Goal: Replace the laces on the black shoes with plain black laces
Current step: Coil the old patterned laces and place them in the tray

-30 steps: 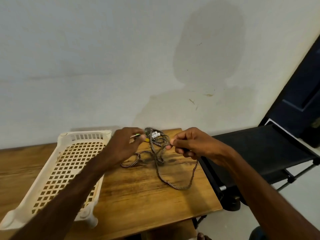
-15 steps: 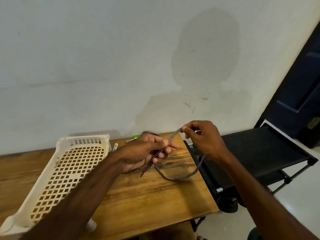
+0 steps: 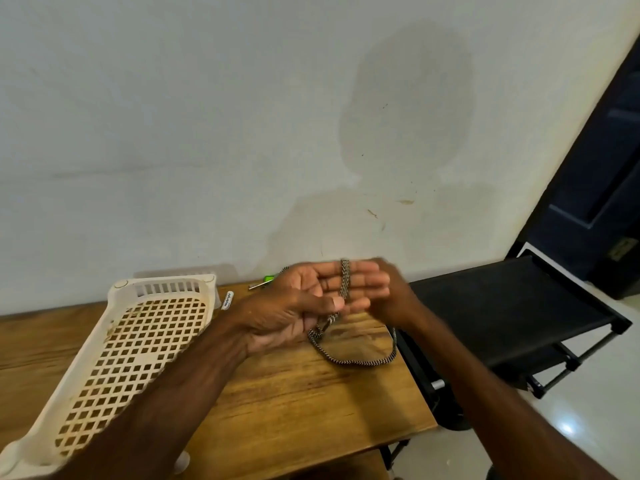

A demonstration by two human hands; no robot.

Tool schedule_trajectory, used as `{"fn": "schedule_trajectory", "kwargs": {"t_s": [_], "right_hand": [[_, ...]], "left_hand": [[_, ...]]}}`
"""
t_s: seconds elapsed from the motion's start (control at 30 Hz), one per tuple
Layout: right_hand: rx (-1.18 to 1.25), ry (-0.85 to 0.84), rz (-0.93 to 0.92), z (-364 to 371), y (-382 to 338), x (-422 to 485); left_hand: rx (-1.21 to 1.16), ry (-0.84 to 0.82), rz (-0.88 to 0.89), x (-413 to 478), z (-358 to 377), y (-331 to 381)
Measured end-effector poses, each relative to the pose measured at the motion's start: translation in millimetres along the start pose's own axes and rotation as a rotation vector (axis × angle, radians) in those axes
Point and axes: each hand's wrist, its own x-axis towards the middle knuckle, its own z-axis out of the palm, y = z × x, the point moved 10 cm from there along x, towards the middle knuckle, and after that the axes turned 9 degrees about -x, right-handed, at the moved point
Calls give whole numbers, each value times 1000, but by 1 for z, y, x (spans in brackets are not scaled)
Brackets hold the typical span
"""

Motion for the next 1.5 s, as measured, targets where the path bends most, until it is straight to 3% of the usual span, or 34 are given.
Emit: {"fn": "schedule_trajectory", "kwargs": {"t_s": [0.1, 0.23, 0.3, 0.43, 0.57, 0.63, 0.77, 0.87, 1.0, 1.07, 1.2, 1.27, 1.4, 1.5], "right_hand": [[67, -316, -72, 47, -25, -14], [16, -420, -164, 59, -41, -22], [64, -458, -173, 53, -40, -26], [290, -426, -134, 30, -33, -26], [355, -295, -22, 15, -16, -15], [332, -220, -7, 14, -16, -10], [55, -65, -26, 18, -24, -4], [180, -179, 38, 38, -23, -5], [131, -367, -9, 66, -40, -18], [127, -424, -62, 73, -51, -24], [165, -446, -146, 70, -63, -31], [251, -407, -135, 57, -61, -30], [285, -199, -88, 23, -43, -18], [252, -22, -87, 7, -37, -14]], "left_hand": [[13, 181, 113, -4, -25, 21], [354, 507, 3, -22, -64, 16], [542, 576, -98, -27, -69, 9], [655, 536, -243, -28, -64, -11], [581, 582, -266, -30, -67, -17], [472, 529, -250, -27, -60, -19], [365, 502, -159, -27, -58, -9], [275, 569, -53, -30, -61, 5], [30, 618, 110, -34, -66, 22], [126, 647, 123, -36, -71, 26], [798, 659, -35, -39, -74, 22], [930, 643, -151, -40, -80, 13], [520, 605, -229, -37, -76, -2], [377, 470, -279, -36, -59, -5]]}}
